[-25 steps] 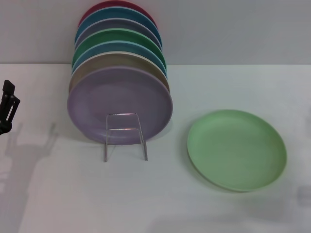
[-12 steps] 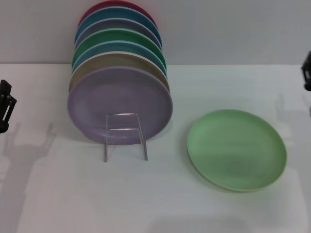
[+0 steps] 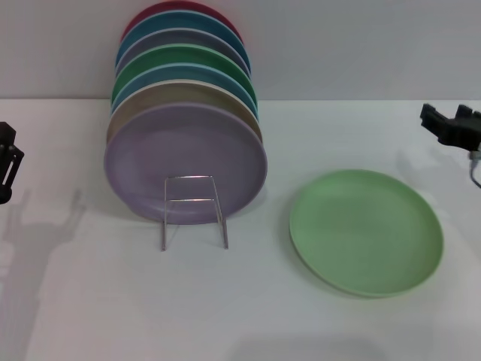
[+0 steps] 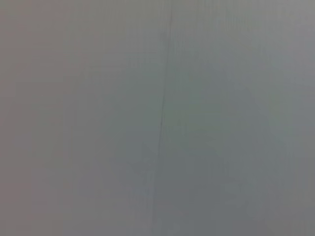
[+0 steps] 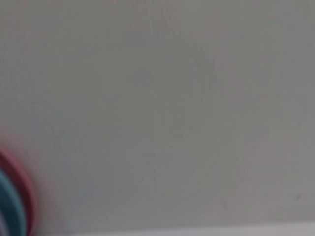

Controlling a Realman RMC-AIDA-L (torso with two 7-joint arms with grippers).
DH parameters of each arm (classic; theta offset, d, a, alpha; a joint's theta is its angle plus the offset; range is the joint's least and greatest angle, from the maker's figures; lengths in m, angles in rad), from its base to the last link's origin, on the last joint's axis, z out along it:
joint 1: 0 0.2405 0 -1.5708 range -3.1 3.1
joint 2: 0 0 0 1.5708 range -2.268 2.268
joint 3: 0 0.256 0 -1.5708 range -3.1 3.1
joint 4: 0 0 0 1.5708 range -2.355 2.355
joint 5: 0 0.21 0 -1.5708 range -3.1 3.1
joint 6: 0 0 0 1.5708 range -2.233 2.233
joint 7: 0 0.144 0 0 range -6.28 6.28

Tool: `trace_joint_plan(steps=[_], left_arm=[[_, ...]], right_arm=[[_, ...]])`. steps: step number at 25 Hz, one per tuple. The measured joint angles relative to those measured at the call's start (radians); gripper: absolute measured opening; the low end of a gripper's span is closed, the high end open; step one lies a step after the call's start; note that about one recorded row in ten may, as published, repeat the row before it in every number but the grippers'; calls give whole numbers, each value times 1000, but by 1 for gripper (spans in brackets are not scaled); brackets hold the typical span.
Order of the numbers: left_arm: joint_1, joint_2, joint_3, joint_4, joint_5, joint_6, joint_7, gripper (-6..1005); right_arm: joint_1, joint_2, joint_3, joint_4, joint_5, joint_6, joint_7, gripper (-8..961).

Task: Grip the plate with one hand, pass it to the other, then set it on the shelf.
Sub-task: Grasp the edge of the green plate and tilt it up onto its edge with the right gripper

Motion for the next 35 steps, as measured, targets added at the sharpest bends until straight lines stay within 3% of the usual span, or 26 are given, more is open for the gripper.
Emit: trace_joint_plan(steps=[2, 4, 5, 10, 12, 17, 22, 35], left_arm=[[-1, 0, 0, 0, -1, 0, -1, 856], [-1, 0, -1, -2, -1, 0, -2, 856], [-2, 0, -1, -5, -1, 0, -2, 856], [-10, 0, -1, -6, -1, 0, -3, 856], [-15, 0, -1, -6, -1, 0, -3, 856], [-18, -2, -1, -7, 3, 0, -3, 855], [-18, -3, -1, -11, 5, 0, -3, 855], [-20, -3, -1, -19, 2, 0, -3, 854]], right_arm=[[14, -1, 121, 20, -16, 202, 1, 615], [22, -2, 168, 31, -39, 280, 1, 615], [40, -2, 245, 59, -112, 413, 18, 615], [94, -2, 341, 108, -272, 615, 83, 615], [153, -3, 407, 124, -367, 753, 111, 616], [239, -6, 519, 122, -465, 949, 136, 616], [289, -22, 592, 116, -519, 1072, 169, 615], [382, -52, 613, -24, -599, 1141, 208, 615]])
